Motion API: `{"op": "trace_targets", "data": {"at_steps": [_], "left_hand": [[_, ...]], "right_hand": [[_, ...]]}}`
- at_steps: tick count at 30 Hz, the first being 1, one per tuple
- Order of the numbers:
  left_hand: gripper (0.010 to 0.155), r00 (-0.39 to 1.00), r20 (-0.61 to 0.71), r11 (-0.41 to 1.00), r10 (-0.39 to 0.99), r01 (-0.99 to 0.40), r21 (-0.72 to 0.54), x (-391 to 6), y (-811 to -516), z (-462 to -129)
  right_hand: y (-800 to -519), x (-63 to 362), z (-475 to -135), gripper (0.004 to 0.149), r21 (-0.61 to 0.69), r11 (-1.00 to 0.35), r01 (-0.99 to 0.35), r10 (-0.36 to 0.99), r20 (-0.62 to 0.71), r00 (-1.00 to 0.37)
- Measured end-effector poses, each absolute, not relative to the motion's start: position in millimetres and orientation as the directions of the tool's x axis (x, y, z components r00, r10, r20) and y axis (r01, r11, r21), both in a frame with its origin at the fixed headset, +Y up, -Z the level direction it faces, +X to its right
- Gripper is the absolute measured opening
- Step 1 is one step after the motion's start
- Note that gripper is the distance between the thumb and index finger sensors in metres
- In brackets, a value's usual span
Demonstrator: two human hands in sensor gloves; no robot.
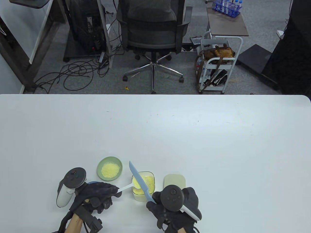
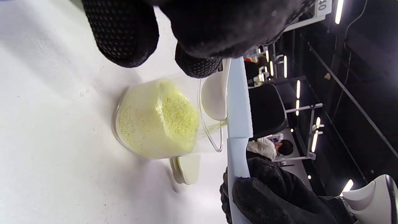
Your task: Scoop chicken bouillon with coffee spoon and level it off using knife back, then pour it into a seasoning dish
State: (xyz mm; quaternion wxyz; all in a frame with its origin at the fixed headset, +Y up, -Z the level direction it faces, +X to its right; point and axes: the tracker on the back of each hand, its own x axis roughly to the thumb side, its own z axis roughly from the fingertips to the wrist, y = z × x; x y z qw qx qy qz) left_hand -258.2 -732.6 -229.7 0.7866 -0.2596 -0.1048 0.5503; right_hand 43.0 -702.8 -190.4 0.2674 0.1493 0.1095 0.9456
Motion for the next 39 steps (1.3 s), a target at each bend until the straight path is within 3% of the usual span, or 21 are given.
{"op": "trace_targets", "data": {"at_steps": [14,19,23,31,39], "left_hand": [[0.046,0.37,-0.129,0.252,0.92,-0.81,-0.529,-258.2,-732.3,-229.2],[0.046,0.368,-0.13,0.249,0.921,-0.811,-0.529,-258.3,-732.3,-229.5],[0.046,0.365,-0.13,0.248,0.922,-0.815,-0.524,-259.1,-731.7,-229.7],[0.046,0.359,-0.134,0.243,0.924,-0.818,-0.522,-259.4,-731.4,-230.1],[0.046,0.355,-0.135,0.236,0.925,-0.816,-0.528,-259.2,-731.4,-230.3]], "right_hand": [[-708.4,72.8,-192.6,0.043,0.25,-0.838,-0.486,0.531,0.165,-0.831],[-708.9,97.1,-205.0,0.043,0.189,-0.814,-0.549,0.567,0.059,-0.821],[-715.8,125.2,-219.6,0.043,0.062,-0.824,-0.563,0.559,-0.079,-0.826],[-751.5,160.0,-237.2,0.043,0.046,-0.912,-0.407,0.378,-0.287,-0.88],[-772.6,166.6,-237.6,0.04,0.1,-0.946,-0.308,0.26,-0.336,-0.905]]}}
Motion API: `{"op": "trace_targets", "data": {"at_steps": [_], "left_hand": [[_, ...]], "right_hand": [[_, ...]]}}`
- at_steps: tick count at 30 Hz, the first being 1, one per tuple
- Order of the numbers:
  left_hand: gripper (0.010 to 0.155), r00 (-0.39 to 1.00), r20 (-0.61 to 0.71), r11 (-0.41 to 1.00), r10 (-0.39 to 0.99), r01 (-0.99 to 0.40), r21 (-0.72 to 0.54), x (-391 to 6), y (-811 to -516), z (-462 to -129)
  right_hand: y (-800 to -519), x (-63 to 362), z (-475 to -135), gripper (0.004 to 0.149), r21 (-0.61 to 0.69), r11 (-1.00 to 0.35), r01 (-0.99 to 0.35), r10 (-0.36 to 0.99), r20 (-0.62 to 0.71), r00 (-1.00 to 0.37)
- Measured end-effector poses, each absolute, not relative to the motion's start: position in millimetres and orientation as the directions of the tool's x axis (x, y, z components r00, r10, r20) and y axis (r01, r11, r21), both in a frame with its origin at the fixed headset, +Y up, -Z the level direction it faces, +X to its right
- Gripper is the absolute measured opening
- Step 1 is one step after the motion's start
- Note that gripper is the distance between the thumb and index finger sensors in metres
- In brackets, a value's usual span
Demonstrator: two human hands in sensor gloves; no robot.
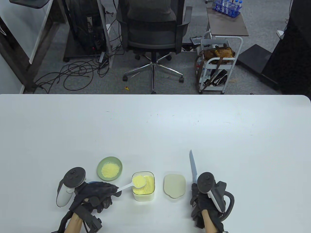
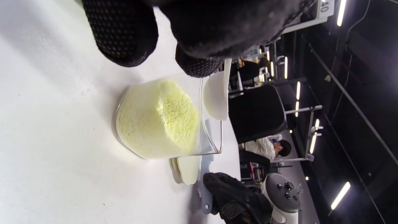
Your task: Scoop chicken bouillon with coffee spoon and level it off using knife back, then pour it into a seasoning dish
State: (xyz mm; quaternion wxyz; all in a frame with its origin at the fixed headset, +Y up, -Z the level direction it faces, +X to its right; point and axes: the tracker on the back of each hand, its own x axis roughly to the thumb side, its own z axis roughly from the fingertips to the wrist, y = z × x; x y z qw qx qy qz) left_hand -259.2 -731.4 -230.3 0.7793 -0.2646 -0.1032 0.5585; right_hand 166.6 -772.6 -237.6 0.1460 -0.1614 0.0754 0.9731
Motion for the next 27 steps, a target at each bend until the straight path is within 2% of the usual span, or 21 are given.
{"op": "trace_targets", "data": {"at_steps": [11,16,19,21,27], "left_hand": [[0.046,0.34,-0.133,0.224,0.931,-0.818,-0.53,-259.0,-730.8,-230.0],[0.046,0.331,-0.13,0.217,0.935,-0.82,-0.529,-259.3,-730.3,-229.6],[0.046,0.324,-0.126,0.214,0.937,-0.823,-0.526,-260.4,-730.0,-229.4],[0.046,0.318,-0.127,0.209,0.94,-0.827,-0.523,-261.7,-729.6,-229.5],[0.046,0.293,-0.131,0.191,0.947,-0.842,-0.504,-267.9,-728.9,-230.4]], "right_hand": [[-772.4,176.3,-236.9,0.044,0.101,-0.953,-0.285,0.22,-0.415,-0.883],[-773.2,179.7,-234.3,0.05,0.08,-0.959,-0.273,0.215,-0.427,-0.878],[-771.2,180.1,-231.2,0.061,0.056,-0.967,-0.247,0.2,-0.427,-0.882],[-767.1,179.7,-226.3,0.068,0.005,-0.976,-0.219,0.197,-0.417,-0.887],[-754.9,173.1,-214.1,0.074,-0.161,-0.953,-0.257,0.297,-0.329,-0.896]]}}
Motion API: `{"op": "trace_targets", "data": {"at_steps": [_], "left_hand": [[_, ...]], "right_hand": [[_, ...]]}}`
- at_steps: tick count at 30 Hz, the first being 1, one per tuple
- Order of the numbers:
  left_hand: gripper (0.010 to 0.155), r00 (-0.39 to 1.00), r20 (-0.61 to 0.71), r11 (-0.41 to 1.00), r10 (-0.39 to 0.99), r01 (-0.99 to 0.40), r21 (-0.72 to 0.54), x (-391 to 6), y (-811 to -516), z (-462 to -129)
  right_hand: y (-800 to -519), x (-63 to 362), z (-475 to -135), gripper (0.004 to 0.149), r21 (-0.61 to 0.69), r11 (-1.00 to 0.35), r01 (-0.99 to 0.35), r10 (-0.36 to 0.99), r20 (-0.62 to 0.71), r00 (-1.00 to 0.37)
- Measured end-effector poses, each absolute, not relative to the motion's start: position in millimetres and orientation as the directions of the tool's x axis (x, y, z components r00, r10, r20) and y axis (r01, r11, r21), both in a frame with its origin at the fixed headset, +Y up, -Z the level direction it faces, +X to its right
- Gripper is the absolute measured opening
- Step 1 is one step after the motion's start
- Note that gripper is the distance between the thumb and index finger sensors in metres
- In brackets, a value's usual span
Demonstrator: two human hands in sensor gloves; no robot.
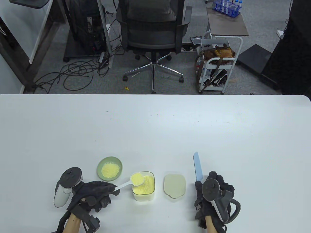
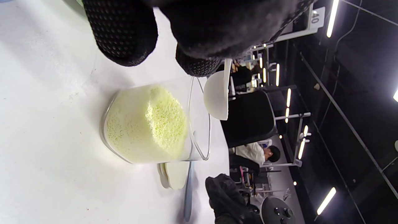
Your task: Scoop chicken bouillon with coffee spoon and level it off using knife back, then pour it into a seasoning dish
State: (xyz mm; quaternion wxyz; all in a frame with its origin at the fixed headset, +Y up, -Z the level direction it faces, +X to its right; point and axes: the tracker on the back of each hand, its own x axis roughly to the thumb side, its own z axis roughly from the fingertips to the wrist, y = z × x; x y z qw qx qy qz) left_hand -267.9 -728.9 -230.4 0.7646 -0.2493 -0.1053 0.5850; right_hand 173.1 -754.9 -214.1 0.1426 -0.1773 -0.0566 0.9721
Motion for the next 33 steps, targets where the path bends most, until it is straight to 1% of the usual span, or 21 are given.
{"op": "trace_targets", "data": {"at_steps": [3,4,6,7,12,15,19,24,29,33], "left_hand": [[0.046,0.279,-0.13,0.184,0.951,-0.853,-0.489,-272.3,-727.8,-230.7],[0.046,0.272,-0.131,0.178,0.953,-0.858,-0.482,-274.4,-727.6,-231.0],[0.046,0.257,-0.135,0.167,0.957,-0.868,-0.468,-278.9,-727.3,-231.7],[0.046,0.247,-0.137,0.16,0.959,-0.875,-0.457,-282.1,-726.9,-232.1],[0.046,0.209,-0.153,0.131,0.966,-0.904,-0.407,-296.6,-726.0,-235.3],[0.047,0.188,-0.185,0.117,0.965,-0.934,-0.338,-314.0,-730.3,-236.4],[0.047,0.251,-0.231,0.19,0.94,-0.948,-0.255,-338.5,-734.1,-237.7],[0.048,0.328,-0.306,0.279,0.893,-0.94,-0.196,-359.4,-743.2,-240.3],[0.05,0.369,-0.305,0.341,0.878,-0.929,-0.143,-361.9,-749.1,-236.8],[0.05,0.4,-0.3,0.375,0.866,-0.916,-0.139,-357.9,-748.5,-236.4]], "right_hand": [[-758.4,165.6,-210.8,0.081,-0.181,-0.941,-0.285,0.327,-0.277,-0.904],[-761.4,163.8,-211.2,0.082,-0.172,-0.944,-0.283,0.32,-0.259,-0.911],[-762.0,158.5,-211.8,0.085,-0.114,-0.945,-0.306,0.325,-0.248,-0.912],[-762.7,156.0,-211.6,0.086,-0.109,-0.945,-0.307,0.325,-0.234,-0.916],[-763.8,152.4,-211.0,0.086,-0.099,-0.937,-0.336,0.35,-0.204,-0.914],[-765.9,155.9,-210.3,0.086,-0.103,-0.913,-0.394,0.407,-0.194,-0.893],[-768.2,162.2,-210.0,0.085,-0.106,-0.889,-0.444,0.457,-0.197,-0.867],[-766.0,166.2,-206.7,0.085,-0.144,-0.879,-0.454,0.474,-0.189,-0.86],[-766.4,164.7,-206.1,0.085,-0.144,-0.879,-0.455,0.476,-0.176,-0.862],[-767.5,162.8,-205.1,0.084,-0.14,-0.884,-0.446,0.466,-0.171,-0.868]]}}
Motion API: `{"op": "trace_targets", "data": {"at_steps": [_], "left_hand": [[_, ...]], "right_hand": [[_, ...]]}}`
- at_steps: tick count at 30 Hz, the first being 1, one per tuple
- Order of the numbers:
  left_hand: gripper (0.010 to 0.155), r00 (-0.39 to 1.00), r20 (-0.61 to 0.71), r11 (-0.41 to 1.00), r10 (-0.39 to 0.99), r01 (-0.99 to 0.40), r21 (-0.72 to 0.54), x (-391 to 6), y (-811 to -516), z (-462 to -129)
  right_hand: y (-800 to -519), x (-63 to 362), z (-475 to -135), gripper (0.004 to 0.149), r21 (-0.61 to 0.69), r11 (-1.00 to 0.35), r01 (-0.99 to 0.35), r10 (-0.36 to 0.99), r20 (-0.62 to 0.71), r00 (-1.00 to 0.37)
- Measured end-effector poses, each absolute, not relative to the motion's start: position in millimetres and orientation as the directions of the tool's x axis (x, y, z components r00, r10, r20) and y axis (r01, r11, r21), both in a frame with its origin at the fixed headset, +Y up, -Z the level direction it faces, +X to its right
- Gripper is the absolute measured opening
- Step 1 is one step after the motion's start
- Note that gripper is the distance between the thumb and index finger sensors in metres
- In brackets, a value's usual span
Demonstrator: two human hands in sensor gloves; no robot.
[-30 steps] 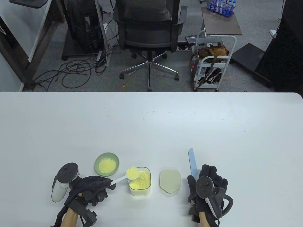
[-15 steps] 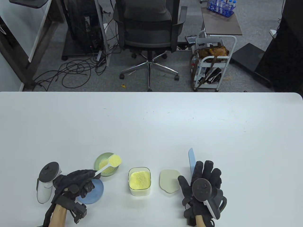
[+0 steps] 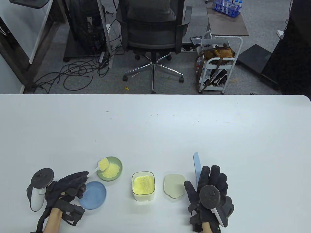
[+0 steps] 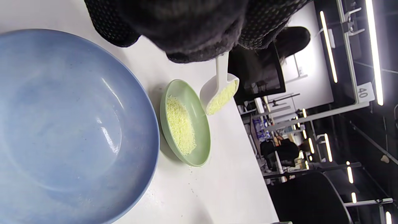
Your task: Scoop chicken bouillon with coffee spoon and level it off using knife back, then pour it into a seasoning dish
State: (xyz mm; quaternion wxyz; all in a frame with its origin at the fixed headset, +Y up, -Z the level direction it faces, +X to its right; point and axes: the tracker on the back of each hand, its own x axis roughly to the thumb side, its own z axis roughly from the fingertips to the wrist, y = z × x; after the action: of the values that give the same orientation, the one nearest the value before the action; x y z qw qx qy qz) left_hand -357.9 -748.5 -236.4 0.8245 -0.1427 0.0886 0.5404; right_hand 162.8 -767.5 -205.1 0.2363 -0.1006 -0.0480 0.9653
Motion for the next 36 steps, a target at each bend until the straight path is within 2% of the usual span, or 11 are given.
{"op": "trace_targets", "data": {"at_steps": [8,15,25,36], "left_hand": [[0.049,0.433,-0.25,0.421,0.866,-0.901,-0.103,-351.8,-747.4,-235.5],[0.047,0.539,-0.2,0.541,0.818,-0.84,-0.053,-347.8,-740.0,-233.1],[0.048,0.508,-0.189,0.503,0.84,-0.861,-0.078,-345.7,-740.5,-232.7],[0.045,0.396,-0.193,0.377,0.898,-0.917,-0.128,-345.4,-743.3,-232.8]], "right_hand": [[-767.6,163.3,-203.3,0.084,-0.146,-0.877,-0.458,0.478,-0.17,-0.861],[-767.1,162.8,-203.2,0.083,-0.143,-0.878,-0.457,0.477,-0.169,-0.863],[-767.1,162.1,-203.1,0.083,-0.142,-0.88,-0.453,0.473,-0.171,-0.864],[-764.6,156.9,-203.5,0.083,-0.142,-0.885,-0.444,0.463,-0.162,-0.871]]}}
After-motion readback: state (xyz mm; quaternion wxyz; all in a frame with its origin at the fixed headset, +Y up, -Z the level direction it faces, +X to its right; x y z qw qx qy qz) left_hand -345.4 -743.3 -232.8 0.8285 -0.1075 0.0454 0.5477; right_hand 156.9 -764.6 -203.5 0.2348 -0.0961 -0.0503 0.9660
